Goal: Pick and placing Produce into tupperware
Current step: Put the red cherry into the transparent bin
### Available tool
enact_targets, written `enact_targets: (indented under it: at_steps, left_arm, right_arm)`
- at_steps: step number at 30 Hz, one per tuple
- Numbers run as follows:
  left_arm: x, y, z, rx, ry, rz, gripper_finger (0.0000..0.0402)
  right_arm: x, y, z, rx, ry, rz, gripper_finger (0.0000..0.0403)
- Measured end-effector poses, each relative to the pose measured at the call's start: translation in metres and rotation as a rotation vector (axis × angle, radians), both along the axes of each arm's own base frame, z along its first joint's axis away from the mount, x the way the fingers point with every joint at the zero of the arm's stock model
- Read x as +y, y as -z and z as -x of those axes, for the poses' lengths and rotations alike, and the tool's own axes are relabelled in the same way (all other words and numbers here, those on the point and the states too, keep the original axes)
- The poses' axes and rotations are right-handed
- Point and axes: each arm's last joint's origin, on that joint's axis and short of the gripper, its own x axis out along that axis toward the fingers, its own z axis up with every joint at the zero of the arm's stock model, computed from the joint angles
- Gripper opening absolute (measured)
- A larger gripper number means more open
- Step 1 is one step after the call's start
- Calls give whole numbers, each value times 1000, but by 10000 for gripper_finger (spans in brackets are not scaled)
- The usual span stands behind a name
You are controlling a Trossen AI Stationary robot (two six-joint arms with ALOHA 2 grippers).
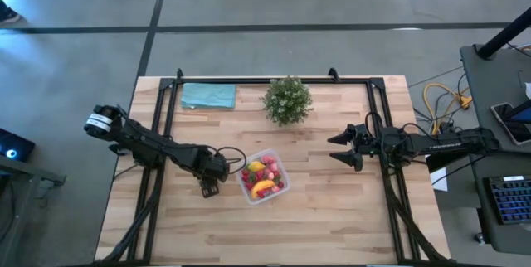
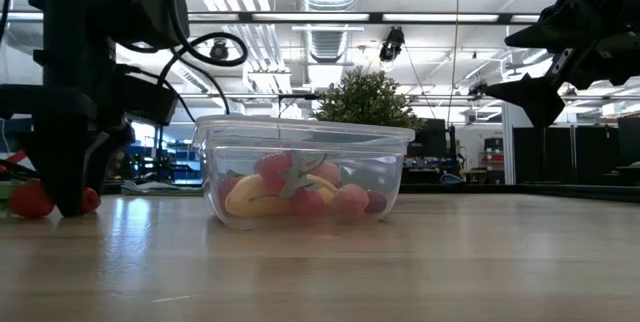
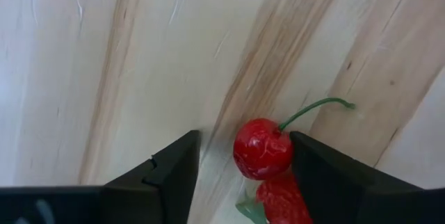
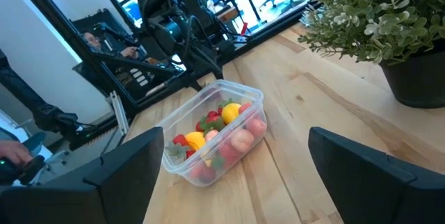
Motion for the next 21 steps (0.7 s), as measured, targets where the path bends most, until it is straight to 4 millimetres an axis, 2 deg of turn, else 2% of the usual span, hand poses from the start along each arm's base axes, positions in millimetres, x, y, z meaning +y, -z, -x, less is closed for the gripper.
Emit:
enact_targets:
  at_steps: [11,21]
  left_arm:
    - [0,0,0,-6,-1,-6,122]
    - [0,0,-1,-25,1,-1,88]
  right_arm:
    - [0,0,0,0,0,0,350]
    - [0,0,0,0,0,0,347]
